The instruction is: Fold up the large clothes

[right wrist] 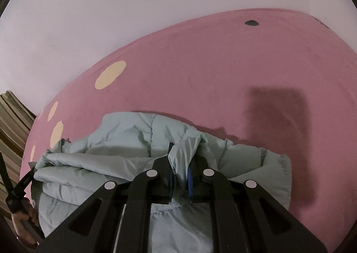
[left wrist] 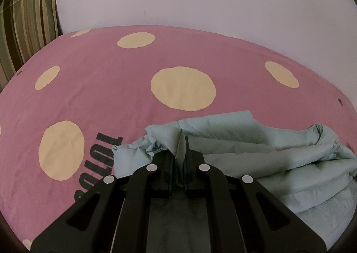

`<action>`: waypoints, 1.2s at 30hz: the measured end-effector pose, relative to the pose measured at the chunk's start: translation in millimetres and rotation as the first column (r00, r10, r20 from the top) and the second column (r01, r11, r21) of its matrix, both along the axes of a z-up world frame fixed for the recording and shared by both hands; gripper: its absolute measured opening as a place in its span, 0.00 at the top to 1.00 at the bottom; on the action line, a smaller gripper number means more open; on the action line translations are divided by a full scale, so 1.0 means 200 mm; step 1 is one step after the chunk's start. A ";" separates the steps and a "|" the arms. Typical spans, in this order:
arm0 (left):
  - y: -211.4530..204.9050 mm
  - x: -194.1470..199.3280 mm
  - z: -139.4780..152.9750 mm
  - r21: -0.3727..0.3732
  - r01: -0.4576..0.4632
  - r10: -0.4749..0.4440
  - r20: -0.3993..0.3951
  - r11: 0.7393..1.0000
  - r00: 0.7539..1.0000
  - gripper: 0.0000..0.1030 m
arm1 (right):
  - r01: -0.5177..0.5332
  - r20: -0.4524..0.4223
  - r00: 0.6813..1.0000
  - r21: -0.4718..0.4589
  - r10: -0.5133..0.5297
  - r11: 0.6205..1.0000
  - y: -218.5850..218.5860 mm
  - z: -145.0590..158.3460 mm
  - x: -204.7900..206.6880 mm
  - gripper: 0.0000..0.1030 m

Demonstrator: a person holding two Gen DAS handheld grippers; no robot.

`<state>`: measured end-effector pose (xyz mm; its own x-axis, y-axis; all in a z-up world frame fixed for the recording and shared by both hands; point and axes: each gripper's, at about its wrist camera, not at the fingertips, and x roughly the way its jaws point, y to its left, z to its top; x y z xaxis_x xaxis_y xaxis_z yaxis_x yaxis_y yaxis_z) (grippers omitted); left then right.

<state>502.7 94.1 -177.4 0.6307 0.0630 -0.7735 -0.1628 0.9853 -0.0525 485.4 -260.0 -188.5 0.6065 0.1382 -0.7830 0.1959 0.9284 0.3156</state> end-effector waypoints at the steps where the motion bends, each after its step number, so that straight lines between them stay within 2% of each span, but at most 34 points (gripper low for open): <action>1: 0.00 0.00 0.00 -0.001 0.001 -0.001 0.000 1.000 1.000 0.93 | 0.001 0.005 1.000 -0.002 -0.001 1.000 0.00 0.00 0.00 0.90; 4: 0.01 -0.01 0.02 0.001 0.001 -0.001 0.011 1.000 1.000 0.89 | 0.002 0.020 1.000 -0.014 -0.001 1.000 0.01 0.03 0.00 0.89; 6: 0.00 -0.02 0.05 0.012 0.007 -0.007 0.021 1.000 1.000 0.79 | 0.004 0.035 0.999 -0.019 -0.004 1.000 0.01 0.07 -0.01 0.80; 7: 0.00 -0.02 0.06 0.012 0.007 -0.007 0.028 1.000 1.000 0.68 | 0.006 0.049 0.999 -0.015 -0.006 1.000 0.01 0.09 -0.02 0.69; 8: 0.01 -0.03 0.08 0.005 0.006 -0.006 0.038 1.000 0.999 0.52 | 0.007 0.061 0.998 -0.010 -0.006 1.000 0.00 0.11 -0.03 0.58; 10: 0.01 -0.06 0.13 -0.010 -0.004 0.004 0.072 1.000 0.997 0.35 | 0.019 0.096 0.995 -0.022 -0.017 1.000 0.01 0.16 -0.05 0.46; 13: 0.03 -0.09 0.21 -0.013 -0.008 0.010 0.115 1.000 0.993 0.28 | 0.034 0.144 0.989 -0.053 -0.026 0.998 0.01 0.25 -0.08 0.42; 17: 0.07 -0.17 0.27 -0.023 -0.002 0.006 0.145 1.000 0.989 0.27 | 0.029 0.176 0.984 -0.082 -0.015 0.996 0.02 0.32 -0.13 0.42; 20: 0.07 -0.24 0.26 -0.029 0.011 -0.007 0.142 1.000 0.990 0.27 | 0.017 0.165 0.986 -0.116 0.002 0.993 0.04 0.30 -0.16 0.43; 23: 0.05 -0.22 0.18 0.005 0.027 -0.027 0.092 1.000 0.995 0.27 | -0.014 0.118 0.992 -0.167 0.034 0.986 0.10 0.22 -0.11 0.43; 26: 0.05 -0.15 0.12 -0.010 0.010 -0.009 0.070 1.000 0.997 0.27 | -0.034 0.093 0.994 -0.205 0.054 0.978 0.15 0.17 -0.05 0.44; 31: 0.04 -0.03 0.00 0.066 -0.019 0.018 0.009 0.998 1.000 0.27 | -0.048 0.058 0.996 -0.229 0.063 0.972 0.17 0.09 0.07 0.44; 36: 0.04 -0.01 -0.12 0.094 -0.037 0.040 -0.028 0.995 0.999 0.26 | -0.054 -0.013 0.999 -0.234 0.052 0.971 0.15 -0.06 0.14 0.44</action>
